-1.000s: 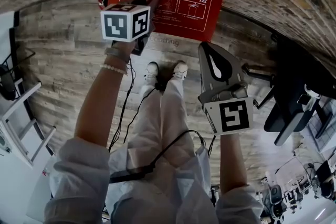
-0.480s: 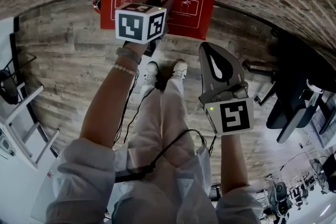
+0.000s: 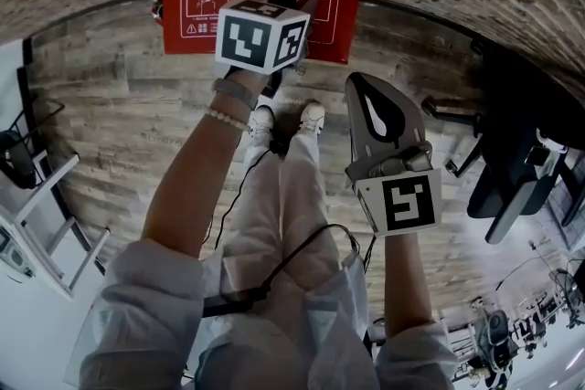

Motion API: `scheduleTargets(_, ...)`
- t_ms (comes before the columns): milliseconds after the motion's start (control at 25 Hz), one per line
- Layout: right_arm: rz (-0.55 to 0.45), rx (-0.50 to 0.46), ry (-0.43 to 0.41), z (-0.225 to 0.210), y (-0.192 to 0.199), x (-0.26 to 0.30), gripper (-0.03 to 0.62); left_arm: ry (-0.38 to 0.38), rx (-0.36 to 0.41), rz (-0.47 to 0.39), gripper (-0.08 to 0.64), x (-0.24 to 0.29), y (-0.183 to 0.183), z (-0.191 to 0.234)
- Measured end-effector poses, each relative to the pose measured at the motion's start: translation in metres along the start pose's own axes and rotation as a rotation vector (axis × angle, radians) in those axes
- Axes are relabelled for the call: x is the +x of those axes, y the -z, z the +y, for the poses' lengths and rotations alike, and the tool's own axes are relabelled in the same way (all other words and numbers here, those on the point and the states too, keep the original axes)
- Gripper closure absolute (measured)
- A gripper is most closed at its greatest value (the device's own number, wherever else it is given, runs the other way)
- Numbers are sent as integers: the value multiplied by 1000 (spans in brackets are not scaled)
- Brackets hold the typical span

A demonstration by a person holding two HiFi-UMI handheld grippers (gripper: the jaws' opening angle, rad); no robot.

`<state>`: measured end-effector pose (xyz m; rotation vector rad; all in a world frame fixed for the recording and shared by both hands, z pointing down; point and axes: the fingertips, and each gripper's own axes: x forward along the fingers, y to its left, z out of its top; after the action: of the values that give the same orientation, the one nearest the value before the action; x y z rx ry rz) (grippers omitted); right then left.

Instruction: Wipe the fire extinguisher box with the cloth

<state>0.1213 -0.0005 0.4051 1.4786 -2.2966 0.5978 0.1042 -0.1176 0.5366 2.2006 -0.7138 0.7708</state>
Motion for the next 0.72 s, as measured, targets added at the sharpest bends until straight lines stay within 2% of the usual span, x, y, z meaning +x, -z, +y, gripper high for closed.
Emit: scheduleTargets(720,-5,19,36,-19,7,-17,584,92,55,89,549,39,8,-69)
